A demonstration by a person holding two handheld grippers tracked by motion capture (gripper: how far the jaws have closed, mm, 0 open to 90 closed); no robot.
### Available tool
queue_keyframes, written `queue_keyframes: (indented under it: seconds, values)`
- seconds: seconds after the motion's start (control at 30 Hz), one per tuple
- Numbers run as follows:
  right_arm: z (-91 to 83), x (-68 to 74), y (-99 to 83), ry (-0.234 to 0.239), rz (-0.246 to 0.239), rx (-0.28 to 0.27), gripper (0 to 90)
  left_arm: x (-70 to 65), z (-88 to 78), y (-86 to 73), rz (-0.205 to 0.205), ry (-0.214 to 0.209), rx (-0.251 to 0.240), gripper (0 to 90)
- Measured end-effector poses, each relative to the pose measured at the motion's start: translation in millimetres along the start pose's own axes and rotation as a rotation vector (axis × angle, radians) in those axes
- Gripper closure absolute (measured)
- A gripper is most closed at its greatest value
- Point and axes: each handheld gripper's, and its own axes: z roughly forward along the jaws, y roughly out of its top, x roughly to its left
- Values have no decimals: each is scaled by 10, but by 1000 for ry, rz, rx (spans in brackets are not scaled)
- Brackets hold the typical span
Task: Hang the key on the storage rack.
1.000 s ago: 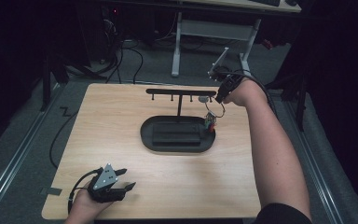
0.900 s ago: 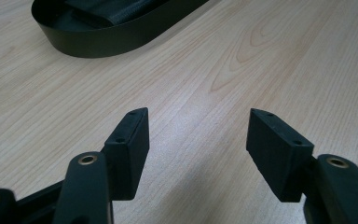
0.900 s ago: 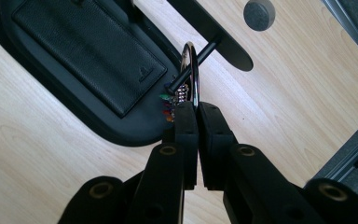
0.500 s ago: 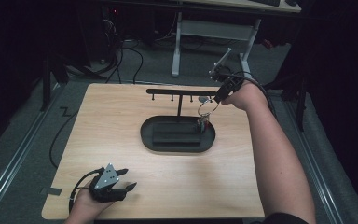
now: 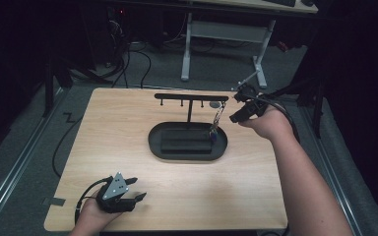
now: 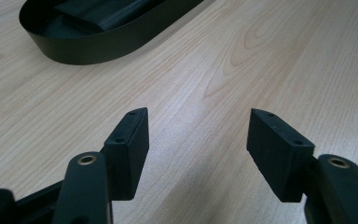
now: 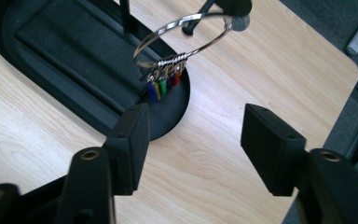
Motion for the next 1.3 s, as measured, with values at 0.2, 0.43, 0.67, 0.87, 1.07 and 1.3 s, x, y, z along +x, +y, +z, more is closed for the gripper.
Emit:
queue_keyframes:
  seconds: [0.2, 0.43, 0.67, 0.87, 1.07, 1.3]
  values:
    - [57, 38, -292, 6, 44, -75, 205, 6, 26, 6, -2, 0, 2, 396]
    - [183, 171, -639, -4, 70, -149, 145, 2, 47, 6, 0, 0, 11, 397]
    - [379, 353, -955, -8, 63, -188, 132, -5, 52, 9, 2, -5, 17, 396]
    - [530, 553, -1181, 5, 48, -240, 122, -14, 55, 9, 3, -6, 19, 396]
    - [635, 747, -1395, 34, 62, -305, 121, -29, 52, 11, 6, -5, 20, 396]
    - [837, 975, -1716, 56, 86, -396, 124, -59, 60, 16, 13, -11, 26, 395]
